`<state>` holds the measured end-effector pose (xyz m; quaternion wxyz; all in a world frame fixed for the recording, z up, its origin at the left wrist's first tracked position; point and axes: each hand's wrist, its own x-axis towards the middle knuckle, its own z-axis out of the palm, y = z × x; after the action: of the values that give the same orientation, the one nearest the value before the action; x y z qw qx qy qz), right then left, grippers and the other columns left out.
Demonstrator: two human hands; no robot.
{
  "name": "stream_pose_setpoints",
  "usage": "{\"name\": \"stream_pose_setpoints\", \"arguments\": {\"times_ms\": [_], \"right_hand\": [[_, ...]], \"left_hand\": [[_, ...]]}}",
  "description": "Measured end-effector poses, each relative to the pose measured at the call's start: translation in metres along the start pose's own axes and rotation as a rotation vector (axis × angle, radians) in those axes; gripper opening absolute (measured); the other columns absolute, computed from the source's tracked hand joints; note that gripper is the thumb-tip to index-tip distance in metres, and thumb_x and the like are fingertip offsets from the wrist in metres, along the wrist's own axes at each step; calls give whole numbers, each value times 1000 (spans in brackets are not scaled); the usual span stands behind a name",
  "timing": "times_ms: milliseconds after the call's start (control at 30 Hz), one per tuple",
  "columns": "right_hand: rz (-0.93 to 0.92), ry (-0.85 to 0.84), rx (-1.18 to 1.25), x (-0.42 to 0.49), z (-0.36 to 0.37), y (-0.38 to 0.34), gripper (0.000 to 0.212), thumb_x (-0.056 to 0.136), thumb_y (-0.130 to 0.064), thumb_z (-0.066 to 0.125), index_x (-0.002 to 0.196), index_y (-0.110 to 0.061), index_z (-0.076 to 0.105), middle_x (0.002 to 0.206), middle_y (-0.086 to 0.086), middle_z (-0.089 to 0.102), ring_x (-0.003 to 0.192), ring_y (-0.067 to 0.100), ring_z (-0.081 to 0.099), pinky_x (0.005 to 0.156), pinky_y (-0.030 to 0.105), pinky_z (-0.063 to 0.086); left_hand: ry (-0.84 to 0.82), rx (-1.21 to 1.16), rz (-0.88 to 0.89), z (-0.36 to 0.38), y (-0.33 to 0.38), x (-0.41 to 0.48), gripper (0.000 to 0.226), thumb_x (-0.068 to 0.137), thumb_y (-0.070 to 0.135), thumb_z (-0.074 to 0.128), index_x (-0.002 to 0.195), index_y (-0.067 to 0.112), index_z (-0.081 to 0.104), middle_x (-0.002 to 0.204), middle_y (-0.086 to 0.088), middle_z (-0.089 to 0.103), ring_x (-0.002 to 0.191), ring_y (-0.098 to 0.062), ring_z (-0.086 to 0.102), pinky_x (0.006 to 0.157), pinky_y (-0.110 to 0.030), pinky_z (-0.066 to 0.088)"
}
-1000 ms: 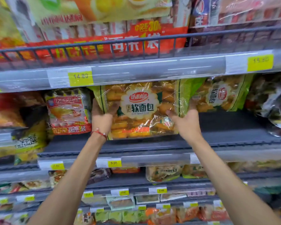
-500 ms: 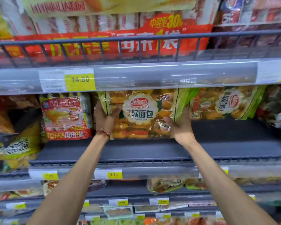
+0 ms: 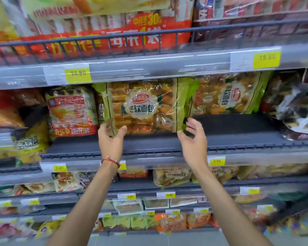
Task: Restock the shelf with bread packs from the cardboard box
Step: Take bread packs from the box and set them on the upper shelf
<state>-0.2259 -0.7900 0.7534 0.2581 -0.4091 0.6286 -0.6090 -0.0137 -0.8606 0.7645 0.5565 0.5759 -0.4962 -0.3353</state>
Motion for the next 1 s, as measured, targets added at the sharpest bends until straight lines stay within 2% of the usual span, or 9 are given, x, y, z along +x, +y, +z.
{"name": "stream_pose_setpoints", "arguments": {"times_ms": [133,233,333,433,567,700,833,900,1000], "right_hand": [[38,-56,-13,-45,-16,-2,31,101,-11,62,131,-23,62,128,-9,62,117,5,57,81,-1,43],[78,-33,-34,-84,-25,3,26,100,-9,63,123,-21,66,122,-7,66,112,5,61,82,3,47],[123,35,-26,-130,-34,12,25,99,-1,62,117,-18,67,113,-5,68,102,-2,64,80,5,48],[158,140,-34,-177,-38,25,27,97,6,59,112,-16,66,104,-2,68,85,-12,62,76,5,47],[234,353,-24,-246,-29,50,30,92,12,63,110,-11,69,99,2,70,85,7,63,80,13,49],[314,530,-9,-336,-22,56,24,91,13,64,109,-2,70,106,12,73,83,0,64,82,10,48],[444,696,-11,-428,-19,56,32,92,11,63,103,-18,69,95,2,73,83,7,66,80,15,49],[496,782,-11,-475,-19,54,33,94,8,64,102,-23,69,97,2,73,82,3,66,79,14,50],[569,918,1,-549,-19,51,32,95,1,65,99,-31,69,97,-4,75,79,-3,65,80,19,52]], "left_hand": [[-235,-39,-7,2,3,-49,28,88,13,69,114,23,63,116,3,65,104,-12,62,92,-29,51],[-405,-23,-8,-1,2,-81,25,92,8,63,116,16,63,105,10,66,87,8,64,79,-12,51],[-567,-13,-1,-6,-10,-105,23,93,6,61,115,14,64,113,2,66,97,-1,63,87,-19,51],[-754,-21,-10,-11,-29,-125,22,93,3,60,112,13,64,111,-1,67,101,-9,63,90,-27,51],[-972,-11,-40,-24,-61,-160,27,90,-7,59,112,6,63,101,-2,67,88,-2,63,77,-16,50],[-1202,33,-100,-51,-89,-208,25,89,-8,58,101,13,64,92,2,66,75,6,60,69,-10,46],[-1395,80,-150,-79,-106,-266,23,89,-9,58,103,9,62,79,2,63,56,14,57,57,-2,43],[-1499,110,-162,-95,-114,-298,24,89,-9,57,106,8,61,80,0,63,61,7,59,55,-3,43],[-1658,160,-172,-121,-121,-350,25,89,-5,56,102,15,62,91,1,67,79,-8,60,64,-10,45]]}}
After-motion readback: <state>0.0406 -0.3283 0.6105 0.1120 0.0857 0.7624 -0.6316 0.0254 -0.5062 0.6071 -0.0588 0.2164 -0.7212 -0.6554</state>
